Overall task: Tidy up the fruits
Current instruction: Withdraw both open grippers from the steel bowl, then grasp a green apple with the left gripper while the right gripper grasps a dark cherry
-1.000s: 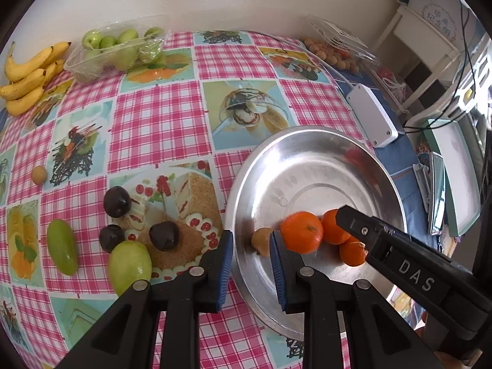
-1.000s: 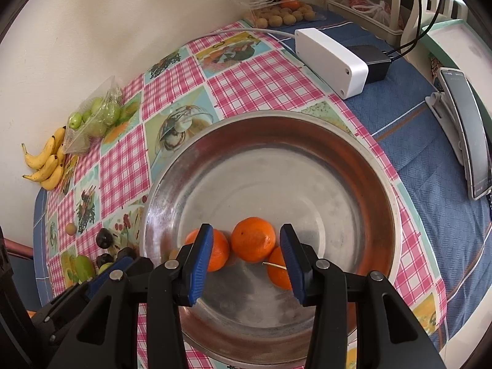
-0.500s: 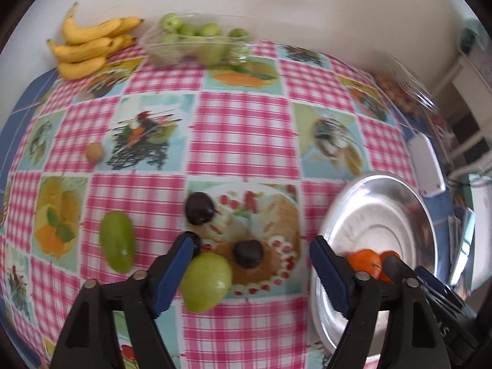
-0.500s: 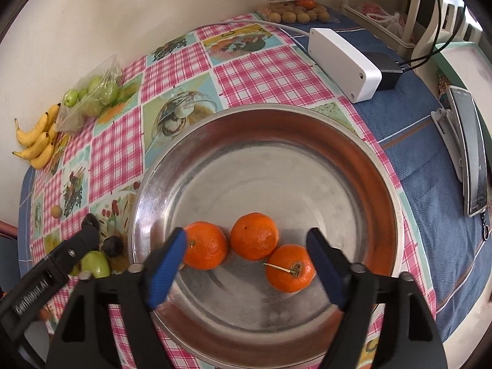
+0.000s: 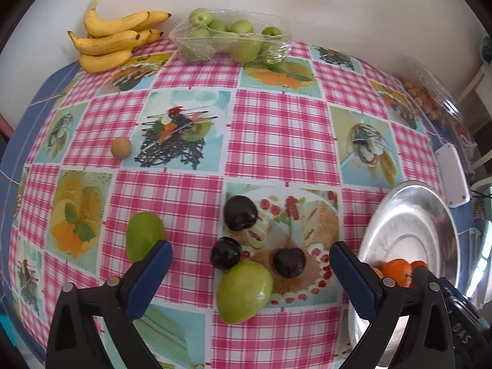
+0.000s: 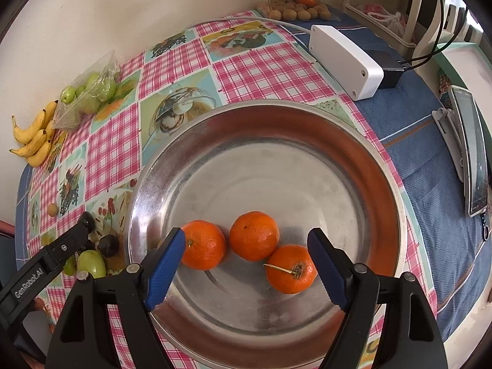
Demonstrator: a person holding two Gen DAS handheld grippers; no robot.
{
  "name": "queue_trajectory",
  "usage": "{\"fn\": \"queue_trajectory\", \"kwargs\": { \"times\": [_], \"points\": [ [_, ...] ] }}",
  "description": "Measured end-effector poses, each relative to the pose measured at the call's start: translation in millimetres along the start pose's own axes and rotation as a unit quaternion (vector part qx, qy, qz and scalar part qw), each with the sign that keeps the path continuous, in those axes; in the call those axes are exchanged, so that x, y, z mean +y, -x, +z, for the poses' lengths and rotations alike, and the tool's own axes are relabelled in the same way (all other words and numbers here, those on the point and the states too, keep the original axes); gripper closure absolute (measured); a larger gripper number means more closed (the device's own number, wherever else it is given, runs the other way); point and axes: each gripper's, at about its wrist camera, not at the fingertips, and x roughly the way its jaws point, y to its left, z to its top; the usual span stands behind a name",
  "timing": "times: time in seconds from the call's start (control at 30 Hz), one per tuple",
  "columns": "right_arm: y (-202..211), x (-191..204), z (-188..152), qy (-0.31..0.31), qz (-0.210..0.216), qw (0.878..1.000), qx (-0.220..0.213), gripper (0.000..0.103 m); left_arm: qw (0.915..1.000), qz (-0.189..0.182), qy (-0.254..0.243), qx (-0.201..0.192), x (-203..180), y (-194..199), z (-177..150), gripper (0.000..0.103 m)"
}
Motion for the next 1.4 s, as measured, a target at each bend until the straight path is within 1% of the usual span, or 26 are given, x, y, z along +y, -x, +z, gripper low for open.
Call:
{"fn": "queue_trajectory", "kwargs": {
  "times": [0.03, 0.07, 0.4, 0.5, 0.7, 0.8, 0.97, 1.13, 1.23, 1.4],
  "points": [
    [0.1, 0.0, 0.0, -0.001, 0.000, 1.000, -0.001, 0.008, 1.0000, 0.005, -0.001, 0.000, 0.6, -0.7, 0.0, 0.000],
    [0.4, 0.2, 0.0, -0.001, 0.000, 1.000, -0.004, 0.005, 1.0000, 0.008, -0.001, 0.002, 1.4, -1.7, -0.3, 0.000],
    [2.2, 0.1, -1.2, -0.007, -0.002, 1.000, -0.009, 0.005, 0.9999, 0.012, 0.002, 0.009, 4.7, -5.5, -1.3, 0.000],
    [2.5, 0.8, -1.3, -0.006, -0.002, 1.000, -0.010, 0.005, 0.9999, 0.008, 0.002, 0.013, 5.9, -5.1, -0.9, 0.000],
    [3.8, 6.7, -1.7, 0.005, -0.007, 1.000, -0.010, 0.005, 0.9998, 0.002, 0.017, 0.008, 17.1, 4.6, -0.1, 0.000],
    [5.9, 14.5, -4.3, 0.017, -0.006, 1.000, -0.008, 0.005, 0.9995, 0.010, 0.030, -0.001, 27.8, 11.9, -1.2, 0.000],
    [8.6, 26.9, -11.6, 0.034, 0.000, 0.999, -0.004, 0.005, 0.9987, 0.013, 0.049, -0.008, 50.4, 22.3, -2.8, 0.000],
    [9.3, 41.7, -18.8, 0.053, -0.007, 0.999, 0.003, 0.005, 0.9971, 0.018, 0.072, -0.016, 76.8, 32.0, -3.2, 0.000],
    [10.5, 52.5, -22.1, 0.062, -0.006, 0.998, 0.003, 0.005, 0.9968, 0.015, 0.076, -0.016, 92.9, 36.8, -2.5, 0.000],
    [16.2, 75.5, -27.6, 0.082, -0.003, 0.997, 0.000, 0.005, 0.9957, 0.029, 0.084, -0.028, 122.0, 48.1, 0.1, 0.000]
  ]
}}
